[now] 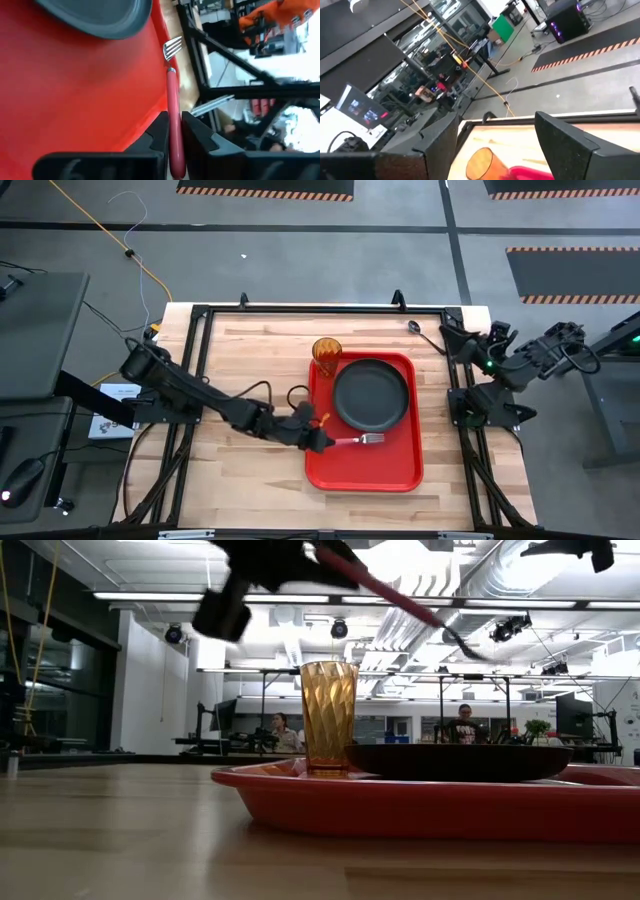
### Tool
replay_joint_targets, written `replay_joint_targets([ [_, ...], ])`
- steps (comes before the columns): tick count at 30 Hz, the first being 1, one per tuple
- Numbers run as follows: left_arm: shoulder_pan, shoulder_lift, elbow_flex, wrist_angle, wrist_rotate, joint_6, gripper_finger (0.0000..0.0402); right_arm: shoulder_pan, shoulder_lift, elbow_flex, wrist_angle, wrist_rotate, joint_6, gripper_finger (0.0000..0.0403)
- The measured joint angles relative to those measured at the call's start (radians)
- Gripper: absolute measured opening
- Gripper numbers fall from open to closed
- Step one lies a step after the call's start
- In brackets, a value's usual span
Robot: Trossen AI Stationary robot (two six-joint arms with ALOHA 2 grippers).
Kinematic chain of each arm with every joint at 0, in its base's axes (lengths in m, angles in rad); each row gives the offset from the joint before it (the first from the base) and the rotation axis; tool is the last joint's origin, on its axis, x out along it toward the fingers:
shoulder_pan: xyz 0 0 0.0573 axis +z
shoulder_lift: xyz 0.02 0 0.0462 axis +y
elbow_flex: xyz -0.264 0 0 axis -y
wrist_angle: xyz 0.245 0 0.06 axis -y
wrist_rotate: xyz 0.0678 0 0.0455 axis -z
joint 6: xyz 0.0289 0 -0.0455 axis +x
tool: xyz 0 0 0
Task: Pick and place plate/cup/fork/spoon on tray
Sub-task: Put the pink fork on the red tray to the bottom of the black plate
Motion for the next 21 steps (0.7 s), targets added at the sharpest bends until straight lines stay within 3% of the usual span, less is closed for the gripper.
replay_joint_targets([
  [5,0.034,0.109,0.000,0.144,0.090,0.069,0.0022,-0.002,0.065,0.000,-0.002,-0.010,0.067,0.0255],
  [11,0.058,0.246,0.004,0.423,0.190,-0.009,0.0022,-0.002,0.127,0.000,-0.007,-0.013,0.123,0.0255],
  [21,0.099,0.311,0.015,0.400,0.186,-0.080,0.0022,-0.002,0.169,0.000,-0.007,-0.016,0.152,0.0255],
])
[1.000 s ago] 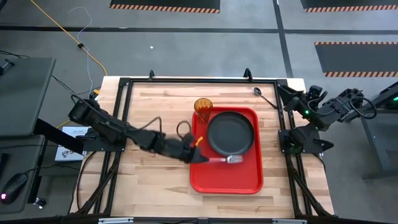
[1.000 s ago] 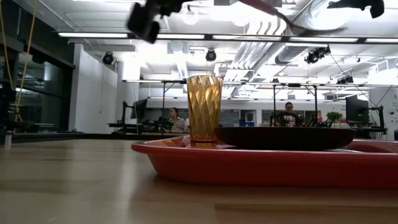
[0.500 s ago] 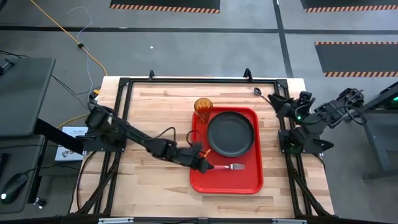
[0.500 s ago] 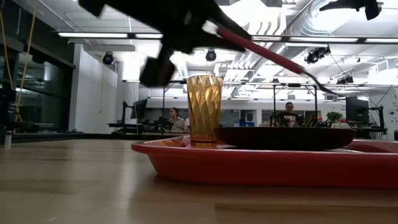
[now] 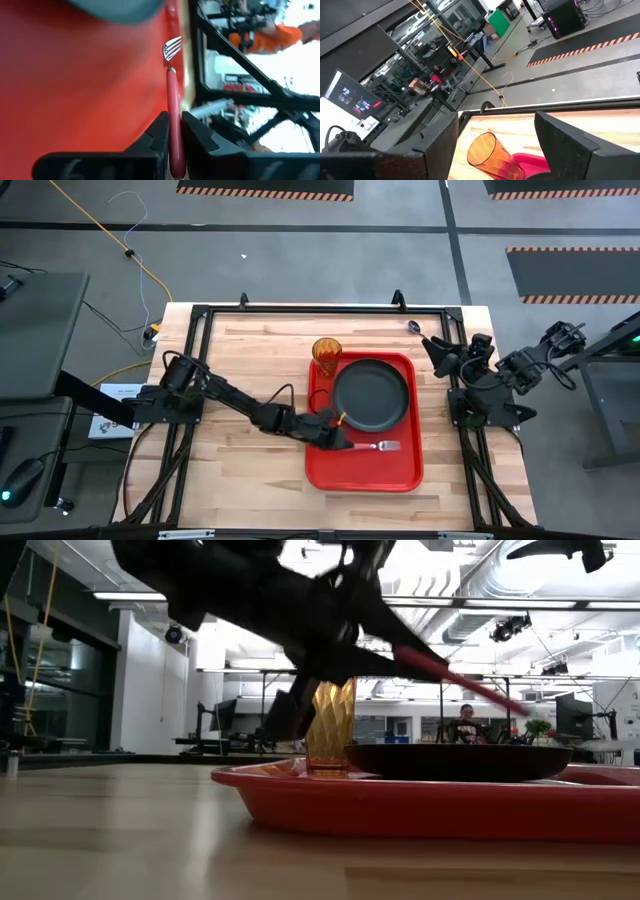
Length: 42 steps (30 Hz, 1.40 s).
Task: Pick and place plate/cup/fork/spoon on tray
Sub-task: Put the pink fork on the red tray to the bottom of the black plate
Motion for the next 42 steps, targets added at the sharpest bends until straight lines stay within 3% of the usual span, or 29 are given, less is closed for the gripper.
replay_joint_targets([
  [13,0.036,0.001,0.035,-0.103,0.018,-0.024,0.0022,0.000,0.000,0.000,-0.011,-0.022,-0.008,0.0255],
  [22,0.033,0.097,0.164,-0.111,0.022,-0.017,0.0022,0.000,0.000,0.000,-0.018,-0.036,-0.008,0.0255],
  [32,0.024,0.150,0.186,-0.133,0.017,-0.052,0.0022,0.000,-0.001,0.000,-0.031,-0.052,-0.008,0.0255],
  [42,0.029,0.152,0.183,-0.191,0.011,-0.026,0.0079,0.000,-0.001,0.000,-0.031,-0.061,-0.008,0.0255],
])
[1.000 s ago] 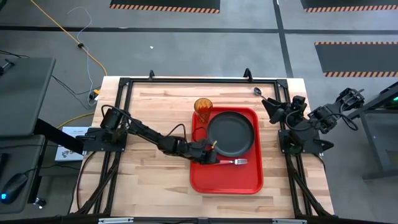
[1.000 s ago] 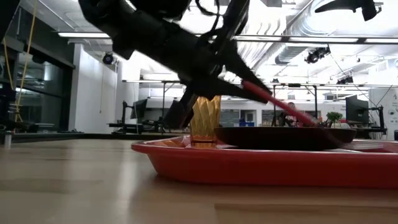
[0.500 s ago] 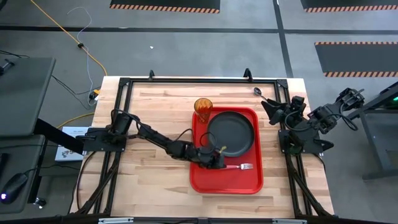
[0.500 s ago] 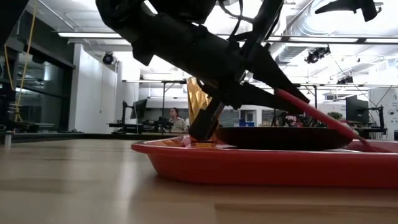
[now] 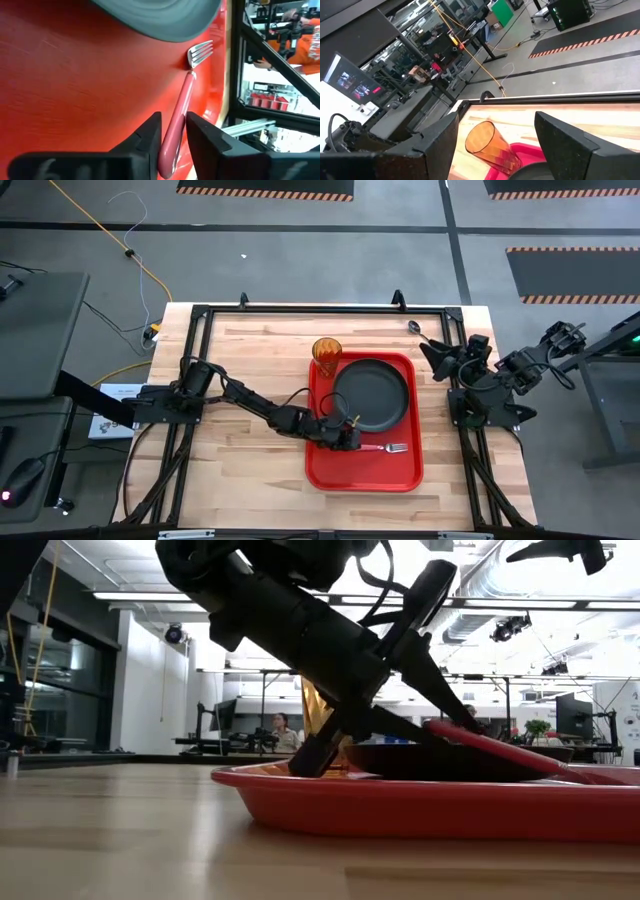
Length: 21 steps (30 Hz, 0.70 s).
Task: Pick and place plate/cup/fork/spoon on tray
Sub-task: Put the pink fork on the red tray to the bottom of the black plate
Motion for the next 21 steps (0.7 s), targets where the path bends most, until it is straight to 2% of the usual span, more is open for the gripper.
replay_joint_targets([
  [21,0.006,0.000,0.000,-0.034,0.012,0.045,0.0086,0.000,0.000,0.000,0.001,-0.010,0.000,0.0255],
])
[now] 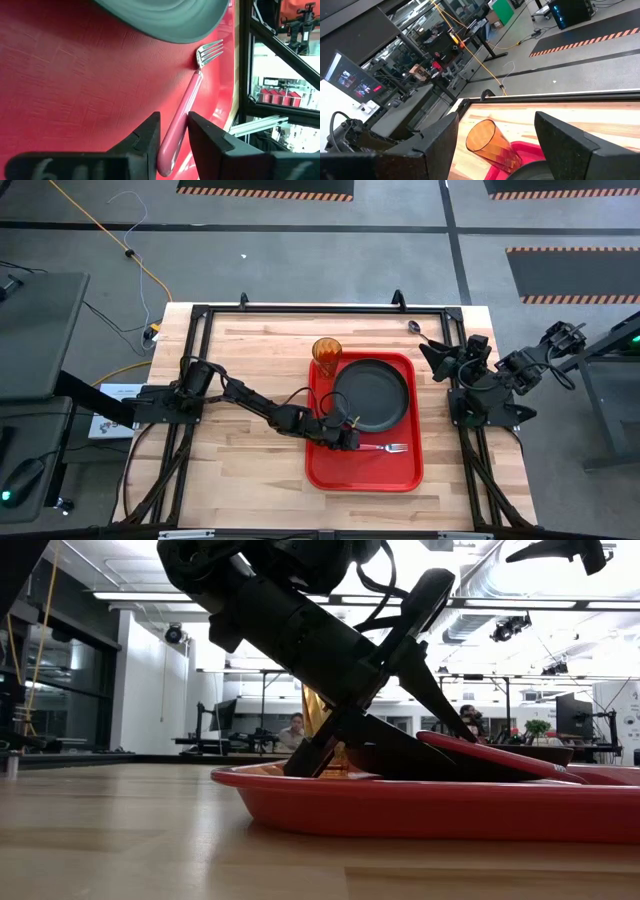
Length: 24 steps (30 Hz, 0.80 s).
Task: Pick and place plate/cup/fork/spoon on tray
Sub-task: Put the pink fork on the red tray to the bottom of the black plate
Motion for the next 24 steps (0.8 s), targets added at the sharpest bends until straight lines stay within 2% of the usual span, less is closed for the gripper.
replay_joint_targets([
  [6,0.000,0.000,0.000,-0.001,0.003,0.002,0.0093,0.000,0.000,0.000,0.000,0.000,0.000,0.0255],
  [17,0.000,0.000,0.000,-0.001,0.003,0.018,0.0178,0.000,0.000,0.000,0.000,0.000,0.000,0.0255],
  [24,0.015,0.000,0.000,0.001,0.010,0.033,0.0212,0.000,0.000,0.000,0.001,0.000,0.000,0.0255],
])
